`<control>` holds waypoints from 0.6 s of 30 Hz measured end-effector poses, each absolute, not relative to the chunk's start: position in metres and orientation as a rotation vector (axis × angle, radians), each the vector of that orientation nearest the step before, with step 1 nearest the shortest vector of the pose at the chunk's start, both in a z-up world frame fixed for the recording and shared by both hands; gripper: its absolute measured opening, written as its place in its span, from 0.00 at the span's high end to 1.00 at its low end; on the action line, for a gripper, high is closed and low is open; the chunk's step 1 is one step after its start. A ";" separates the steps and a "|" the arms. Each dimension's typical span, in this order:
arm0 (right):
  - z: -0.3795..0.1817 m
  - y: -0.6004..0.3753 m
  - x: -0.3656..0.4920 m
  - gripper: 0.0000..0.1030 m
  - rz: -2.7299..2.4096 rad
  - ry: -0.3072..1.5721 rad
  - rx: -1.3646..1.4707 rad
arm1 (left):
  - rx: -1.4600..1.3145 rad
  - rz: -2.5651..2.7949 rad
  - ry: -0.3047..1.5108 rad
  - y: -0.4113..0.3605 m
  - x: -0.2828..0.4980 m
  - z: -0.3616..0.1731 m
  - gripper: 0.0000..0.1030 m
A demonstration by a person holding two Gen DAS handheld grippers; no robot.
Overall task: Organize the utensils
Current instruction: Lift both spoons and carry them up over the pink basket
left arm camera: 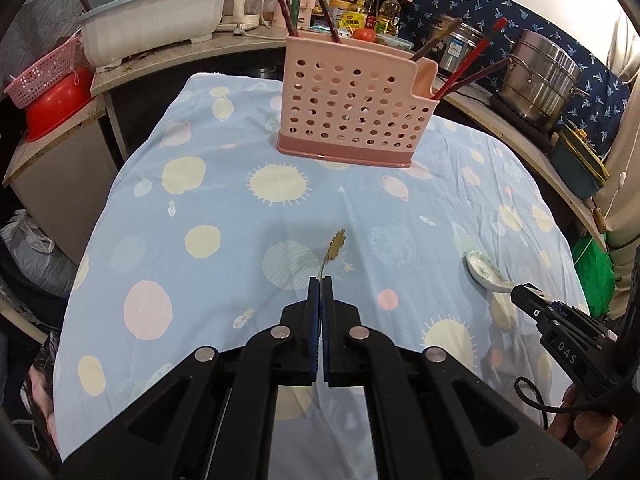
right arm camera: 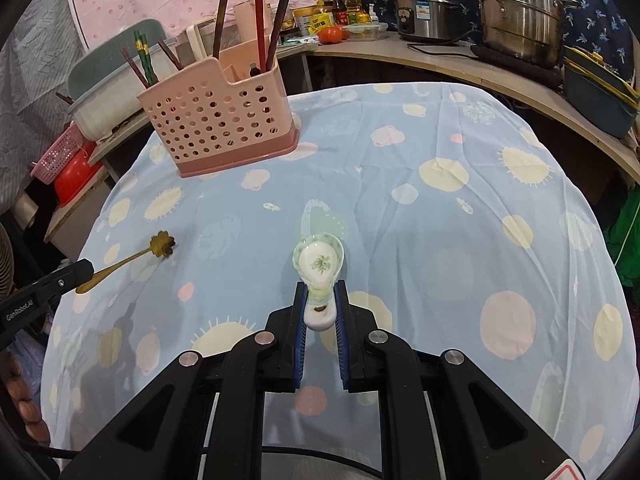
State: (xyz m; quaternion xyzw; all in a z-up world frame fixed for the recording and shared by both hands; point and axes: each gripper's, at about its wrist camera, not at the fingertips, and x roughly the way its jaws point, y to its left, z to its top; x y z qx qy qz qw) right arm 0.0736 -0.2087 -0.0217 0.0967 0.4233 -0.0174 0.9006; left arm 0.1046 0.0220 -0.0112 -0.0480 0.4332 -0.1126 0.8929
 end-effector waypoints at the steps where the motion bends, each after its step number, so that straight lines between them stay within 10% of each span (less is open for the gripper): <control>1: -0.020 -0.209 0.073 0.88 -0.037 0.872 0.202 | -0.097 -0.234 0.895 0.021 0.104 -0.009 1.00; 18: 0.005 -0.214 0.069 0.89 -0.028 0.814 0.234 | -0.084 -0.261 0.846 0.015 0.105 0.032 1.00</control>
